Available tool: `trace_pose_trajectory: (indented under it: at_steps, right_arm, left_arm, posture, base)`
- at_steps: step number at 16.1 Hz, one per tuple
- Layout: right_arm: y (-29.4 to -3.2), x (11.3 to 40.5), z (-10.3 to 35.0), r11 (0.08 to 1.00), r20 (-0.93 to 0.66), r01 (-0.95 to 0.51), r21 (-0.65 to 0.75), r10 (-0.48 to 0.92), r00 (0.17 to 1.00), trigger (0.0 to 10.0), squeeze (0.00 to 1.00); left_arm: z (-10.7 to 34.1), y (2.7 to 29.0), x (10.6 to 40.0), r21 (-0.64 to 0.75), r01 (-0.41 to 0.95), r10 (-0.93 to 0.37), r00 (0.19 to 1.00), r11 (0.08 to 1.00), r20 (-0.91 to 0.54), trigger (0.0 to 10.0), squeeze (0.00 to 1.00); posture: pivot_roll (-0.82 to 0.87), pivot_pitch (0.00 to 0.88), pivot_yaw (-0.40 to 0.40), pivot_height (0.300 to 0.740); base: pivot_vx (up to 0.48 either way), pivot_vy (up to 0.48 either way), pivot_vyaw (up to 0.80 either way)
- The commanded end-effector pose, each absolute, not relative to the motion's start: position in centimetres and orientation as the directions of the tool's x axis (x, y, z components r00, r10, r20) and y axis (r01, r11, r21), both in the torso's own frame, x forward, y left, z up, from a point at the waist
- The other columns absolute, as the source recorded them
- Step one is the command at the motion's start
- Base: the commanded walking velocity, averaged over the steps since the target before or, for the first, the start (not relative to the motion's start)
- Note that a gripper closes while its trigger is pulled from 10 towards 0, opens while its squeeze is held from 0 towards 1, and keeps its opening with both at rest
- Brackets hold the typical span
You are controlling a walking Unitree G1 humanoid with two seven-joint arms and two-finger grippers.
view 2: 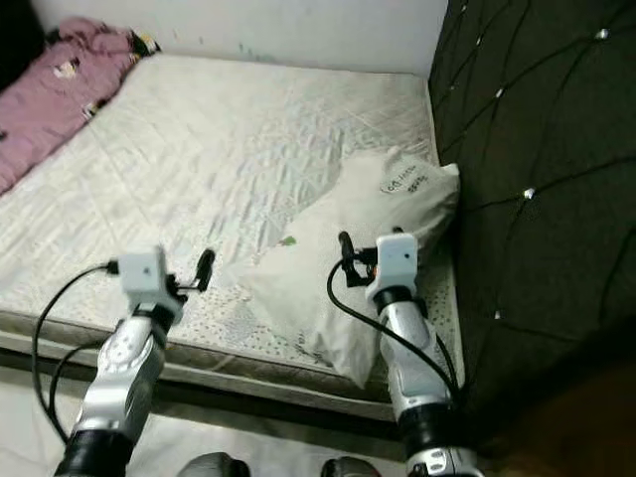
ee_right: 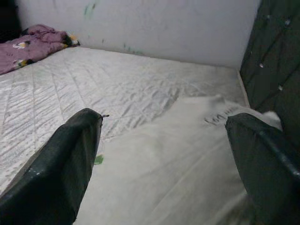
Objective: Clean up the room
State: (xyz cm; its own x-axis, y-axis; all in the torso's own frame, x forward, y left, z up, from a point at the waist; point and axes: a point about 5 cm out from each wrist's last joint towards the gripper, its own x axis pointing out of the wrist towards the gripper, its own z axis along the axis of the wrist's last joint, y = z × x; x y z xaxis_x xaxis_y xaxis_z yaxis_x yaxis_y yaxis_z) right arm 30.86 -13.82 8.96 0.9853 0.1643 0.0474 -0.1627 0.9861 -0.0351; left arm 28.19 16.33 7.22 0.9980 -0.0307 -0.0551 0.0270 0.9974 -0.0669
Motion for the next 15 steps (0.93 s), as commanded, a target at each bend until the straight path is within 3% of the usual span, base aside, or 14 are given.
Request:
trace_pose_trajectory:
  at_steps: [1, 4, 11, 15]
  right_arm:
    - [-12.8, 31.1, 8.6, 0.976, 0.014, -0.217, -0.036, 0.217, 0.976, 10.0, 0.0]
    - [-11.8, 31.4, 8.6, 0.966, 0.008, -0.258, -0.034, 0.258, 0.966, 10.0, 0.0]
    - [-10.3, 31.2, 8.2, 0.966, 0.015, -0.258, 0.015, 0.258, 0.966, 10.0, 0.0]
    - [-11.6, 31.2, 7.8, 0.973, -0.003, -0.23, 0.01, 0.23, 0.973, 10.0, 0.0]
  left_arm:
    - [7.9, 17.2, 27.9, -0.073, -0.026, 0.025, 1.0, 0.997, -0.015, 10.0, 0.0]
    - [7.7, 17.6, 27.3, -0.074, -0.059, 0.058, 0.998, 0.995, -0.012, 10.0, 0.0]
    - [8.7, 19.5, 27.5, -0.015, -0.06, 0.06, 0.998, 0.998, -0.003, 10.0, 0.0]
    - [8.4, 18.7, 27.6, -0.016, -0.037, 0.037, 0.999, 0.999, -0.015, 10.0, 0.0]
  posture:
    - [0.08, 0.067, -0.05, 0.74]
    - [0.11, 0.066, -0.072, 0.74]
    - [0.13, 0.086, -0.019, 0.74]
    - [0.11, 0.083, -0.015, 0.74]
  base:
    - [0.0, 0.0, 0.0]
    - [0.0, 0.0, 0.0]
    - [0.0, 0.0, 0.0]
    - [0.0, 0.0, -0.2]
